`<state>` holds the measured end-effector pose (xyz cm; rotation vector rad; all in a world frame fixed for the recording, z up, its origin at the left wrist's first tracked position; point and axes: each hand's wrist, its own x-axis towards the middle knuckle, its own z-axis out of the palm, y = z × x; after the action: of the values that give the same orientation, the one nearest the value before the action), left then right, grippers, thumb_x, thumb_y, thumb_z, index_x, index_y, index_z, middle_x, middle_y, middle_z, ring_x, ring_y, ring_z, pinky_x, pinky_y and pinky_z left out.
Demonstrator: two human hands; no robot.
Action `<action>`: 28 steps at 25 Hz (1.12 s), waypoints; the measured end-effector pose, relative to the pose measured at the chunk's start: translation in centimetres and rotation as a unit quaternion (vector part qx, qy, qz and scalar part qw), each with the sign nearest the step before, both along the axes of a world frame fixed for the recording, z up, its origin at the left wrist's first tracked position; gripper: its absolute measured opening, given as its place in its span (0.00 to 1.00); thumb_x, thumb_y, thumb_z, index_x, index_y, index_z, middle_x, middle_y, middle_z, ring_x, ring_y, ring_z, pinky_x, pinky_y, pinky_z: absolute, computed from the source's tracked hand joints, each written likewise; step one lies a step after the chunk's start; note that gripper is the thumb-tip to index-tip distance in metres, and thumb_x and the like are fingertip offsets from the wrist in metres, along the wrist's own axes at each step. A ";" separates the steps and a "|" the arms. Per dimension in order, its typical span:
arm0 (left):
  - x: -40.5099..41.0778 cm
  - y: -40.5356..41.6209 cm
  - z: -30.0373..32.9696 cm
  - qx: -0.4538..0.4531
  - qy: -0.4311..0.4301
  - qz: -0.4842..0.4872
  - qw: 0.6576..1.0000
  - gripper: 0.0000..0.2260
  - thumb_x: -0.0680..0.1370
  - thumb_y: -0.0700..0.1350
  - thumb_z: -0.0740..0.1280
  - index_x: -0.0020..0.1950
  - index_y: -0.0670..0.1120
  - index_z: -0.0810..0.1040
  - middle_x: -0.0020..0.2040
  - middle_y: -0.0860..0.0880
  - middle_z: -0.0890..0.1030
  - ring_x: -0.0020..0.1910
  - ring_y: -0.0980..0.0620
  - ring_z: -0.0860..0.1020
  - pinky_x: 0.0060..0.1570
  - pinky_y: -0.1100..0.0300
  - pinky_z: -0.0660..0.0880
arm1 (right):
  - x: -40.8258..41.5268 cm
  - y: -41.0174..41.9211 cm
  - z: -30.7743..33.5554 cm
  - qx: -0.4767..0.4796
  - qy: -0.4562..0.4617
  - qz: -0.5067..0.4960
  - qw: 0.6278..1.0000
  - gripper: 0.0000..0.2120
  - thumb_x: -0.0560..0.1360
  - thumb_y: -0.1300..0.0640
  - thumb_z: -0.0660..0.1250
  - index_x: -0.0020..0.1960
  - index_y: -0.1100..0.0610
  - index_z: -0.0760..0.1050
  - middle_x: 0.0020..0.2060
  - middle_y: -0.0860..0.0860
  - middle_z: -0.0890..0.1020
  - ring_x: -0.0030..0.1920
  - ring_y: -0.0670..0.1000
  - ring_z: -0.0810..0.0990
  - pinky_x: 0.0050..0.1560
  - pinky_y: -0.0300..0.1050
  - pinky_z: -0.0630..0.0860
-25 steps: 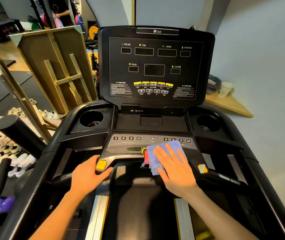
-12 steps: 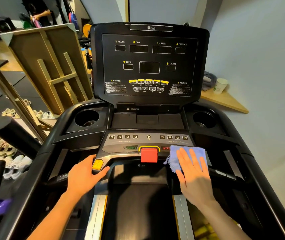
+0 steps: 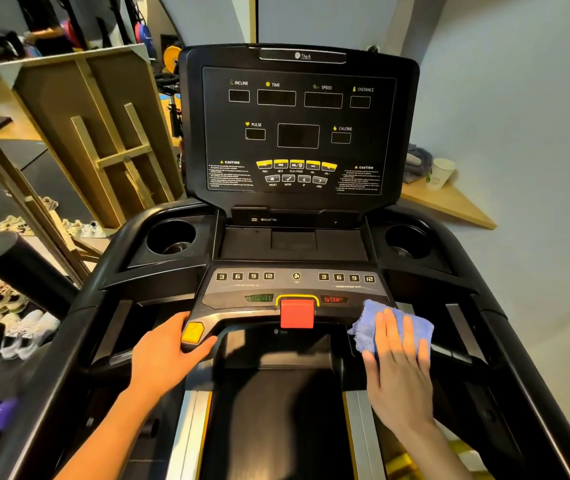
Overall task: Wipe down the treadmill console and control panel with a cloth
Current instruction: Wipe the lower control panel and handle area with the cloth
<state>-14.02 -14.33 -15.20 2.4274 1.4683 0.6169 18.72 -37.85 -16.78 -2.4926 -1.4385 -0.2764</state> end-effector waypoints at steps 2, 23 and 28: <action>0.0 0.0 0.0 0.002 -0.002 -0.001 1.000 0.30 0.68 0.70 0.64 0.60 0.50 0.77 0.46 0.54 0.84 0.41 0.58 0.79 0.36 0.68 0.70 | 0.0 1.1 0.6 0.008 0.010 -0.015 1.000 0.31 0.82 0.46 0.51 0.81 0.60 0.60 0.78 0.59 0.67 0.79 0.63 0.62 0.75 0.63 0.60; -0.1 0.2 -0.2 -0.025 -0.006 0.003 1.000 0.32 0.68 0.77 0.56 0.59 0.55 0.75 0.47 0.59 0.82 0.42 0.58 0.81 0.42 0.60 0.79 | -2.9 17.3 4.9 -0.062 0.100 -0.072 0.990 0.32 0.85 0.43 0.51 0.83 0.55 0.46 0.84 0.55 0.50 0.82 0.64 0.42 0.79 0.67 0.42; 0.0 0.1 0.1 -0.023 -0.010 -0.002 1.000 0.33 0.68 0.77 0.55 0.59 0.55 0.75 0.47 0.59 0.83 0.43 0.58 0.80 0.42 0.61 0.78 | -8.4 19.8 5.1 -0.054 0.097 0.029 0.993 0.32 0.84 0.43 0.51 0.83 0.55 0.47 0.84 0.54 0.51 0.82 0.63 0.42 0.79 0.66 0.42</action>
<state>-13.98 -14.28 -15.11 2.3825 1.4530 0.5979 10.32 -18.09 -11.70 -2.4755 -1.4774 0.0553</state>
